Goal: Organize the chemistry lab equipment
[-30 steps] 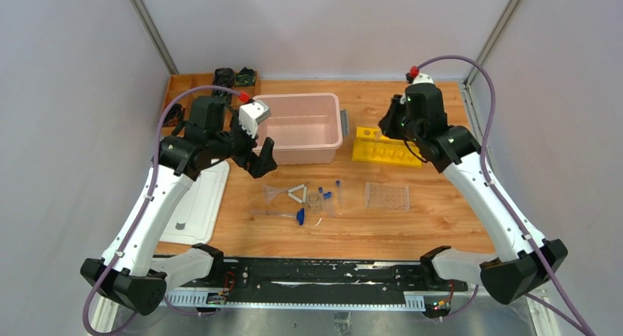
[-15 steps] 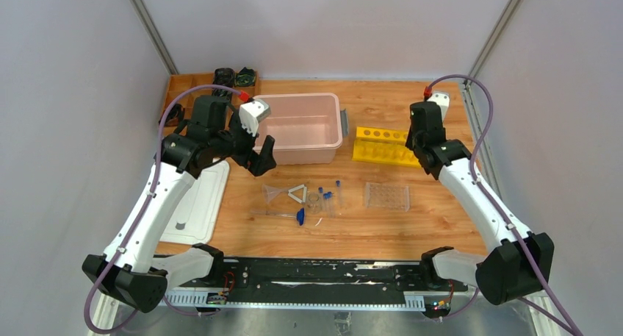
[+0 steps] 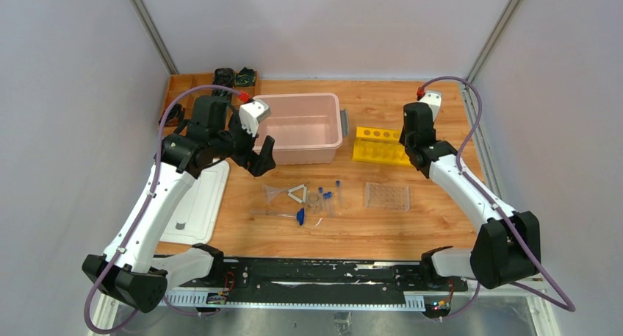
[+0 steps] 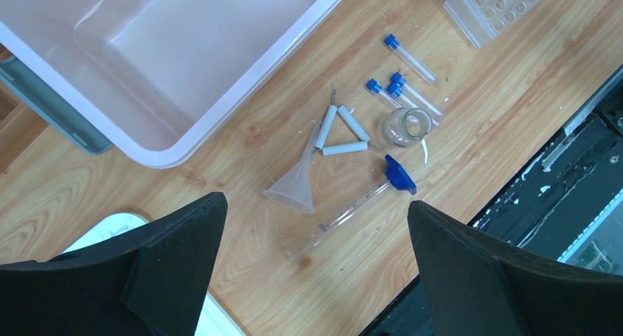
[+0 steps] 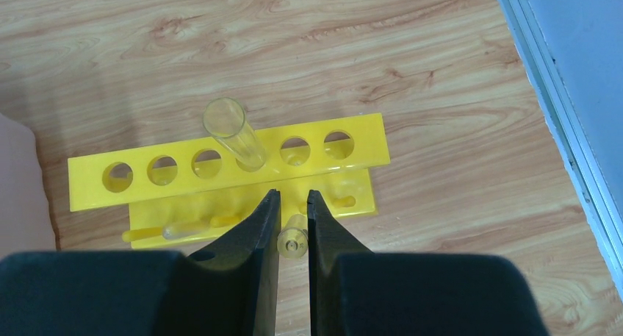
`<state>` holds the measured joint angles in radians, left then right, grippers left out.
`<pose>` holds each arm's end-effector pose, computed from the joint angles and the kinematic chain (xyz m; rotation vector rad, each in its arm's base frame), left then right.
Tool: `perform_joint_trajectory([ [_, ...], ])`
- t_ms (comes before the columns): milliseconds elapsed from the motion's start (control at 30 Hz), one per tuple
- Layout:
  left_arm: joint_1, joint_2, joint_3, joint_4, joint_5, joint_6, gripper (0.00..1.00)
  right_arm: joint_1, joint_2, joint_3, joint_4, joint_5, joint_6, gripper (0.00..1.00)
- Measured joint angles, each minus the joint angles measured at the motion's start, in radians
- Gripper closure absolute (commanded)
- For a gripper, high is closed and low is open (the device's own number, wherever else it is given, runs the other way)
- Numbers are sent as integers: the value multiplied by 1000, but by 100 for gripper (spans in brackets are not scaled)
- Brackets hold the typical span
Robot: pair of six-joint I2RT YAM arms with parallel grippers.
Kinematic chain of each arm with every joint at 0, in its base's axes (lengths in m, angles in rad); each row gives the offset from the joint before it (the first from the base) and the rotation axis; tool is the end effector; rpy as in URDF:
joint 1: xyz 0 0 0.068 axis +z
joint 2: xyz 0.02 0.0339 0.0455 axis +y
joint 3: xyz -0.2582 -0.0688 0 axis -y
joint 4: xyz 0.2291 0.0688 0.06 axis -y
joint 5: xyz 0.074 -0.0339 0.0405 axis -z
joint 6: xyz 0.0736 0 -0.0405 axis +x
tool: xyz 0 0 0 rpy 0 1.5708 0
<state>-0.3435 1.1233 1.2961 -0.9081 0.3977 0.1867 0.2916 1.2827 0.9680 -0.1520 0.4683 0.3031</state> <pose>0.2059 -0.1039 0.3496 0.7961 2.1520 -0.5386 0.3044 0.0567 0.2844 0.2998 1.9624 -0.0935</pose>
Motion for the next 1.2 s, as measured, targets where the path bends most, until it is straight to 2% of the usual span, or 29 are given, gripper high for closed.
perform_joint_trajectory([
  [667, 0, 1, 0, -6, -2, 1, 0, 0, 27, -131, 157, 42, -9, 100],
  [1200, 0, 1, 0, -6, -2, 2, 0, 0, 1, -167, 246, 54, -9, 100],
])
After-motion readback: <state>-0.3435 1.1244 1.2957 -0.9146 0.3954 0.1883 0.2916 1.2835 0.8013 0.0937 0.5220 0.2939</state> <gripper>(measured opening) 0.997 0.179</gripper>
